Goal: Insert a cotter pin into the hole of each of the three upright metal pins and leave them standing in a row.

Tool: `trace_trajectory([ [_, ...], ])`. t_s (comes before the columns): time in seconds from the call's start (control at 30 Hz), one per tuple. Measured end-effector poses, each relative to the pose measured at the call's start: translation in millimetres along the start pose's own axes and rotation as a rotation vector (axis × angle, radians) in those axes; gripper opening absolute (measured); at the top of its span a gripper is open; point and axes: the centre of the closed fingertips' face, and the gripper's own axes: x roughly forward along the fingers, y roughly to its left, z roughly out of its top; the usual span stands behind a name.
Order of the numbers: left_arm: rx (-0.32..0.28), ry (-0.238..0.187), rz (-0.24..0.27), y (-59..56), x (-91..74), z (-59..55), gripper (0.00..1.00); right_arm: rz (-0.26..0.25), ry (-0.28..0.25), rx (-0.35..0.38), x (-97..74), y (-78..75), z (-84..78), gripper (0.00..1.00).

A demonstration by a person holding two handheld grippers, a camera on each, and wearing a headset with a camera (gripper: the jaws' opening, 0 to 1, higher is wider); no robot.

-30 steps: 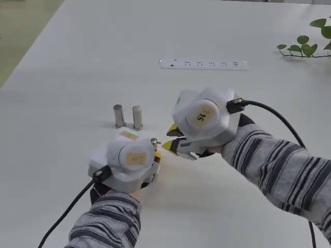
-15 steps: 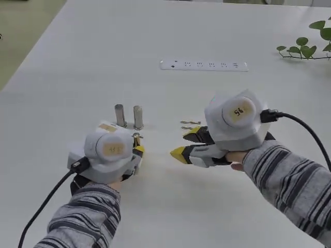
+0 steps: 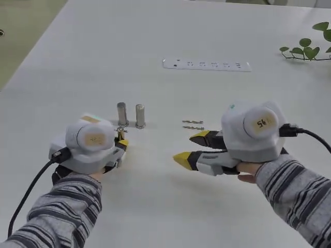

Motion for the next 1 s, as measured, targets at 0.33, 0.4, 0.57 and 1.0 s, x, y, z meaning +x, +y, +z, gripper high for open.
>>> trace_trajectory([
  [0.33, -0.013, -0.004, -0.002, -0.2, -0.2, -4.2, 0.05, -0.016, 0.007, 0.022, -1.1, -0.1, -8.9, 0.32],
  [0.4, -0.009, -0.002, -0.001, 0.2, 0.5, -3.8, 0.05, -0.012, 0.009, 0.023, -1.3, 1.5, -10.5, 0.33],
  [0.57, -0.003, 0.003, 0.003, 0.4, 1.2, -4.2, 0.06, -0.009, 0.016, 0.011, -2.4, 3.8, -13.3, 0.33],
  [1.0, -0.01, 0.02, 0.005, 0.4, 0.9, -8.7, 0.2, -0.016, 0.016, 0.017, -5.6, 1.5, -12.4, 0.34],
])
